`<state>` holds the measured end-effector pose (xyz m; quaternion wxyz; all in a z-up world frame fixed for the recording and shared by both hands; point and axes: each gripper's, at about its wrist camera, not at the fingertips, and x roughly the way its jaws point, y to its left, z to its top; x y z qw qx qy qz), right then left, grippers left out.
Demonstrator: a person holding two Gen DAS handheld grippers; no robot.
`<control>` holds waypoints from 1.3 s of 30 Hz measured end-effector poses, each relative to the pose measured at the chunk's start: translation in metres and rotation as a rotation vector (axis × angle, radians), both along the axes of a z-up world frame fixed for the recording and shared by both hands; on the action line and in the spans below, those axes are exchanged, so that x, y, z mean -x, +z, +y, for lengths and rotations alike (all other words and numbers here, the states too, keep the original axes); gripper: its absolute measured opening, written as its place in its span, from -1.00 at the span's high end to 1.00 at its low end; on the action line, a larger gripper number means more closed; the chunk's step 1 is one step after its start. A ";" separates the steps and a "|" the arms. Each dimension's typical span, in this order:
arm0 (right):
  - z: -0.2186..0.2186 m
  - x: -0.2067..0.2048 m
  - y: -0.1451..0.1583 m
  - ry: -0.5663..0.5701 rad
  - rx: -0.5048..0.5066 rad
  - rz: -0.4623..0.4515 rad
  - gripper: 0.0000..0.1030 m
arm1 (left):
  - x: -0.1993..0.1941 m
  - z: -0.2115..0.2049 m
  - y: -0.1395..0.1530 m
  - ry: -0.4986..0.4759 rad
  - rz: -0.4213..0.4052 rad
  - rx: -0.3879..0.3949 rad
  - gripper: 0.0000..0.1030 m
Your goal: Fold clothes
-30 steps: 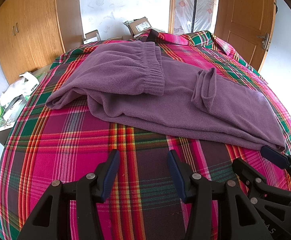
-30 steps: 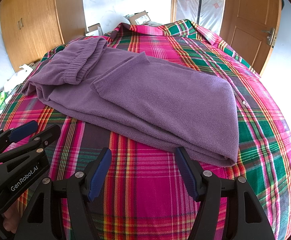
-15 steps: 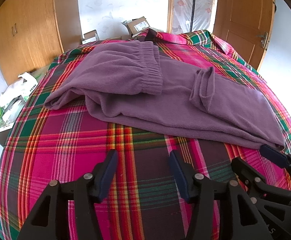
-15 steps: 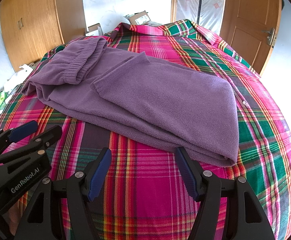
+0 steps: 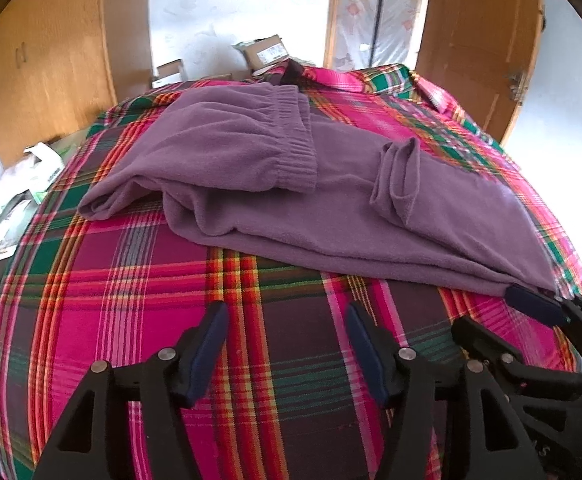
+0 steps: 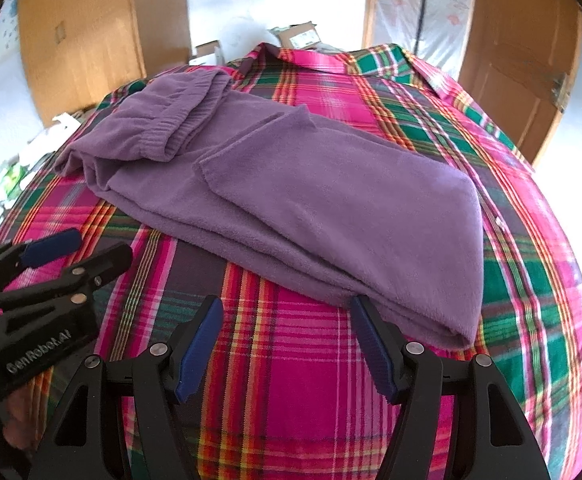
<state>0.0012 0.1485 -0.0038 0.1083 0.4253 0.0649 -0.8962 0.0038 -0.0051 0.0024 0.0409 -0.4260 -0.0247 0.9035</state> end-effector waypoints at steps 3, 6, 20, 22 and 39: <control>-0.004 0.001 0.003 0.060 -0.002 0.011 -0.12 | 0.000 -0.008 0.010 -0.042 0.022 0.003 0.03; -0.012 0.003 0.011 0.135 -0.003 0.042 0.29 | 0.002 -0.015 0.026 -0.054 0.087 0.053 0.03; -0.024 0.032 0.016 0.230 0.048 0.008 0.47 | 0.055 0.013 0.028 -0.252 0.143 0.369 0.03; -0.026 0.033 0.015 0.243 0.047 0.009 0.47 | 0.060 0.014 0.026 -0.242 0.145 0.378 0.03; -0.047 0.039 0.013 0.380 0.046 0.043 0.34 | 0.086 -0.019 0.033 -0.124 0.129 0.156 0.85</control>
